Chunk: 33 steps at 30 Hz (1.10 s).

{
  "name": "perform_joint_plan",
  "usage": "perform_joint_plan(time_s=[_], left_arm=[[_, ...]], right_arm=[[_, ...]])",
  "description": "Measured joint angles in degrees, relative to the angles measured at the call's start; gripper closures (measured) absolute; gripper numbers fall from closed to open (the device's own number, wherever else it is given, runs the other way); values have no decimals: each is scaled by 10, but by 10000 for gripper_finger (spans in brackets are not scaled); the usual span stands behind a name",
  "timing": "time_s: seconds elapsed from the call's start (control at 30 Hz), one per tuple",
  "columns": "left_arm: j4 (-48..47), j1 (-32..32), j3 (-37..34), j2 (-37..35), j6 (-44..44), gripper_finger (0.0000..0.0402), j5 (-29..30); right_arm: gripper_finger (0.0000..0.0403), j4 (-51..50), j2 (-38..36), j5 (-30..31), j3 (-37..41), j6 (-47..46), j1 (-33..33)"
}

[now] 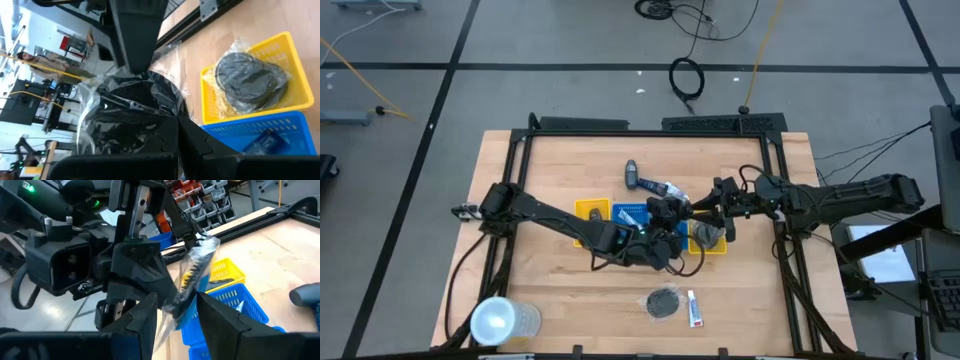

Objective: Pick & Place Travel size toiletries
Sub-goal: Put the black hairbrush into the right yellow basket

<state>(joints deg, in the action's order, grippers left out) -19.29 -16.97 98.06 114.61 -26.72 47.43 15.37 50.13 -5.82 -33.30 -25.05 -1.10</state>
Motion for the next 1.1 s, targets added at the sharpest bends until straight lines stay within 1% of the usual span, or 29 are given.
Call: perform_joint_plan(time_s=[0.17,0.27,0.33,0.43,0.57,0.6,0.83,1.1], left_arm=[[-1,1,0,2,2,402,-7],[-2,1,0,6,3,401,-9],[-4,0,0,6,3,402,-11],[-4,0,0,6,5,402,-11],[-4,0,0,6,9,402,-11],[-5,0,0,6,9,401,-11],[-8,0,0,6,29,396,-16],[-39,-12,0,6,29,351,-8]], right_arm=[[273,33,19,0,0,1,0],[276,31,23,0,0,1,2],[286,25,26,0,0,1,5],[316,14,26,0,0,2,10],[379,-5,26,0,0,18,15],[385,-7,26,0,0,24,16],[387,-20,26,2,0,33,16],[387,-44,15,20,0,50,21]])
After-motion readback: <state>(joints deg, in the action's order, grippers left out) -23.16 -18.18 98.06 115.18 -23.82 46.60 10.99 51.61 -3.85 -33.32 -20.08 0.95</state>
